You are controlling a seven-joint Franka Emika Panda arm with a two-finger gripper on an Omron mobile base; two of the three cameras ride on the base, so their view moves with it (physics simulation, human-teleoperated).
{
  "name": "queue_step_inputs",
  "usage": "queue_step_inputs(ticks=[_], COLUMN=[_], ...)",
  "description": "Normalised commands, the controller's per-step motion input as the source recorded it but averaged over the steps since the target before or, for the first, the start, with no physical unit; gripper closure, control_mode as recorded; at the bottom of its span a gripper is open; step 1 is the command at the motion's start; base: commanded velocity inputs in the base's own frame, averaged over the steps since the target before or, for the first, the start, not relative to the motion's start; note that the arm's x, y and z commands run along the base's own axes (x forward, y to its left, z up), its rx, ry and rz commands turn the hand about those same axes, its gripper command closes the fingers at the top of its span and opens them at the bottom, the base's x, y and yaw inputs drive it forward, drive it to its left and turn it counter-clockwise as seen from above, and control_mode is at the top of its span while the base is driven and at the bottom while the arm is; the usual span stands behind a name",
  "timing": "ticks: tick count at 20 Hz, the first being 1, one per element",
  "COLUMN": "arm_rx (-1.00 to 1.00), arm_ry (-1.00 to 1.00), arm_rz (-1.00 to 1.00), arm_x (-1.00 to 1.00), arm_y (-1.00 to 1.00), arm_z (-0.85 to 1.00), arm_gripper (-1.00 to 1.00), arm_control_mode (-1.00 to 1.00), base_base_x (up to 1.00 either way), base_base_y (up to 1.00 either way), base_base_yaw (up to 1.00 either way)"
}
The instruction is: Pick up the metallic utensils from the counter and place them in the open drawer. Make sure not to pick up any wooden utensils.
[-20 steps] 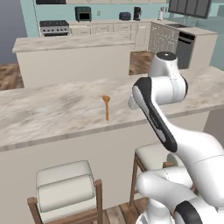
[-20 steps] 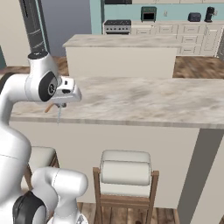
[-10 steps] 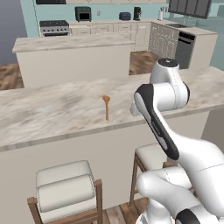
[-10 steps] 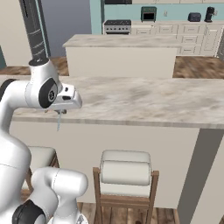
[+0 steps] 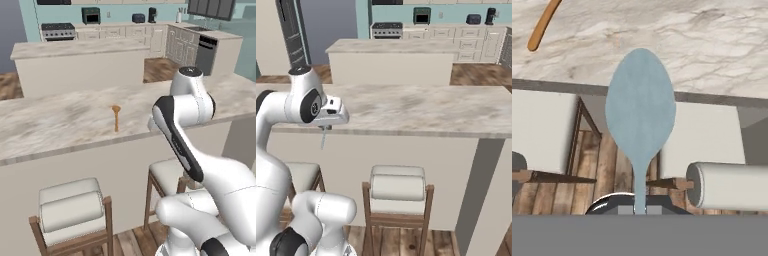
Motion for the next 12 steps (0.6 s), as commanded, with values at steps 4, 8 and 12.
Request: queue_step_inputs(ticks=[4, 8, 12], arm_rx=[0.00, 0.00, 0.00], arm_ry=[0.00, 0.00, 0.00], arm_rz=[0.00, 0.00, 0.00], arm_x=[0.00, 0.00, 0.00], arm_y=[0.00, 0.00, 0.00], arm_z=[0.00, 0.00, 0.00], arm_gripper=[1.00, 1.00, 1.00], arm_control_mode=[1.00, 1.00, 1.00], base_base_x=[-0.82, -0.61, -0.17], base_base_y=[-0.51, -0.59, -0.56], base_base_yaw=[-0.24, -0.29, -0.28])
